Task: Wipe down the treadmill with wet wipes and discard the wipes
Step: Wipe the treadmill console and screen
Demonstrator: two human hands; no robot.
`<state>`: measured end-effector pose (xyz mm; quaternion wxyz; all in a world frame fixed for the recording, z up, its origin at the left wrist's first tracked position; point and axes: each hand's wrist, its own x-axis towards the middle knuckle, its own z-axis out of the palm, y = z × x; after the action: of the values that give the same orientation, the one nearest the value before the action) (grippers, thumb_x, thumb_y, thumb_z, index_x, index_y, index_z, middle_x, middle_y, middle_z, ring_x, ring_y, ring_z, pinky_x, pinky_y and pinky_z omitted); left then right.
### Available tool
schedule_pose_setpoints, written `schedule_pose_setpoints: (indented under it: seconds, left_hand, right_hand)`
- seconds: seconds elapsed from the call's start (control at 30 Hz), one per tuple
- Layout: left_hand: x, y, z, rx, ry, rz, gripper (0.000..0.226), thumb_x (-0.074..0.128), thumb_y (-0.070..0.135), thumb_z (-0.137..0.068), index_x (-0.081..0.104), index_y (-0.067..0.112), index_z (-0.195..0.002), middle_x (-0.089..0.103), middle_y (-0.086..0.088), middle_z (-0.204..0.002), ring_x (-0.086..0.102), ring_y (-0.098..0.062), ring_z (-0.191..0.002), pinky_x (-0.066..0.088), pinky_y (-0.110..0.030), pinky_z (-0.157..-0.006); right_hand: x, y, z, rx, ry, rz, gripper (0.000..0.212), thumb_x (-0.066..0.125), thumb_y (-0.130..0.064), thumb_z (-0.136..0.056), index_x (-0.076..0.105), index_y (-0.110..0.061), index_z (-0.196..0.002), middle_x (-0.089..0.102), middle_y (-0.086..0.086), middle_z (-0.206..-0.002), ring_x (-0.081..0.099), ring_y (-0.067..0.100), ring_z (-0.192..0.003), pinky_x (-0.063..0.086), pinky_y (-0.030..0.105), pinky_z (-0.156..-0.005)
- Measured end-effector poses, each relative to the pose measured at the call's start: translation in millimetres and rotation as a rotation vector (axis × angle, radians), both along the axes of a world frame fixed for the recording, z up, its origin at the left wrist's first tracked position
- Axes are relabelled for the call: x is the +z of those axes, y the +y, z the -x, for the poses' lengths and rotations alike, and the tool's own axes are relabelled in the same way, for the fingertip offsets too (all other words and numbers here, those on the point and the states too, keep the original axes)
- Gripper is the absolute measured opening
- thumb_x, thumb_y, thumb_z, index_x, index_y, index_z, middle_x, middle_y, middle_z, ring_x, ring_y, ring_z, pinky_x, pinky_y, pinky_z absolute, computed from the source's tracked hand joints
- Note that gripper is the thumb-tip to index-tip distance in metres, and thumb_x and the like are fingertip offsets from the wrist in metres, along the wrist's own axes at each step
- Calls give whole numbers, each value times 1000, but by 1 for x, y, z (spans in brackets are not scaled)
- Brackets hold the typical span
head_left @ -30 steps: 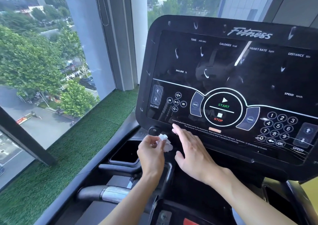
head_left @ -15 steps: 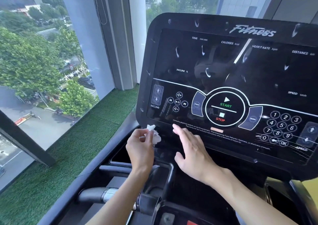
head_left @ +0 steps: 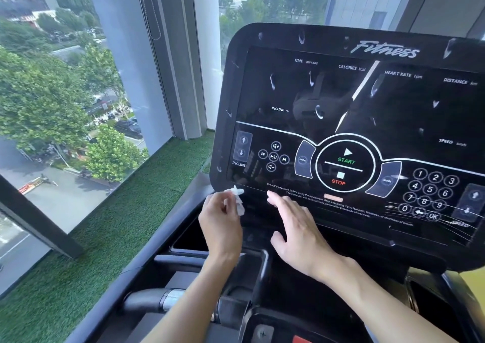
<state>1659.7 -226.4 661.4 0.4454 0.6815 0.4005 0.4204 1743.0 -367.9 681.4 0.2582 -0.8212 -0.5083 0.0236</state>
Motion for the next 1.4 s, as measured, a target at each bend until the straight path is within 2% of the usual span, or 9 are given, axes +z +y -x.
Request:
schedule_pose_setpoints:
  seconds: [0.2, 0.3, 0.43, 0.6, 0.73, 0.87, 1.07, 1.23, 1.4]
  left_hand:
    - [-12, -10, 19, -311, 173, -203, 14, 67, 9, -91, 72, 22, -86, 66, 13, -84, 63, -1, -76, 42, -8, -68]
    - [-9, 2, 31, -343, 109, -12, 7, 70, 15, -91, 70, 22, -88, 71, 11, -76, 66, 0, -72, 48, -14, -66]
    - [6, 17, 41, -505, -62, 292, 7, 73, 10, -88, 67, 9, -90, 73, -4, -78, 67, -11, -72, 53, -24, -67]
    - [9, 35, 43, -553, 34, 308, 26, 55, -5, -89, 68, 16, -96, 73, 2, -89, 65, -6, -79, 51, -23, -71]
    - [7, 47, 33, -529, 47, 278, 45, 43, -12, -86, 56, 21, -112, 66, -3, -114, 66, -12, -103, 55, -33, -89]
    - [4, 52, 25, -566, 21, 271, 42, 44, -15, -85, 54, 8, -119, 67, -9, -112, 67, -17, -104, 54, -42, -94]
    - [0, 56, 27, -594, 41, 258, 51, 38, -21, -83, 51, 19, -113, 67, -5, -112, 65, -13, -107, 52, -40, -96]
    - [0, 59, 28, -610, 56, 227, 45, 41, -16, -85, 53, 11, -119, 69, -7, -108, 66, -14, -102, 54, -36, -91]
    - [2, 62, 31, -661, 58, 257, 55, 34, -22, -84, 50, 25, -108, 66, -5, -116, 63, -11, -108, 52, -37, -97]
  right_hand:
    - [-5, 9, 9, -110, -167, -37, 64, 57, -19, -81, 45, -18, -143, 51, -10, -127, 48, 11, -123, 28, 34, -110]
    - [-3, 11, 23, -46, -159, -138, 61, 71, -16, -85, 47, -19, -140, 48, -7, -128, 53, 12, -113, 41, 30, -99]
    - [-6, 24, 38, 106, 85, -185, 61, 70, -15, -90, 44, -23, -144, 43, -11, -132, 55, 4, -108, 45, 19, -94]
    - [-12, 51, 35, 53, -117, -239, 28, 65, 2, -86, 61, -7, -113, 54, 0, -107, 60, 18, -90, 53, 33, -77]
    - [-9, 77, 28, 40, -425, -177, 12, 64, 4, -84, 63, -6, -89, 53, 5, -92, 54, 23, -81, 51, 34, -70]
    - [-5, 93, 28, 52, -599, -127, 18, 69, 8, -73, 61, -8, -75, 54, 6, -82, 51, 23, -76, 46, 31, -72]
    - [-8, 72, 22, -92, -526, -180, 19, 58, 8, -85, 57, -9, -75, 50, 5, -79, 44, 21, -74, 44, 33, -67]
    - [-10, 99, 34, -27, -598, -101, 21, 72, 9, -71, 64, -8, -80, 52, 5, -83, 49, 21, -75, 39, 27, -68]
    - [-18, 57, 29, -73, -639, -139, 13, 66, 8, -86, 60, -3, -83, 47, 6, -84, 40, 18, -73, 26, 24, -69]
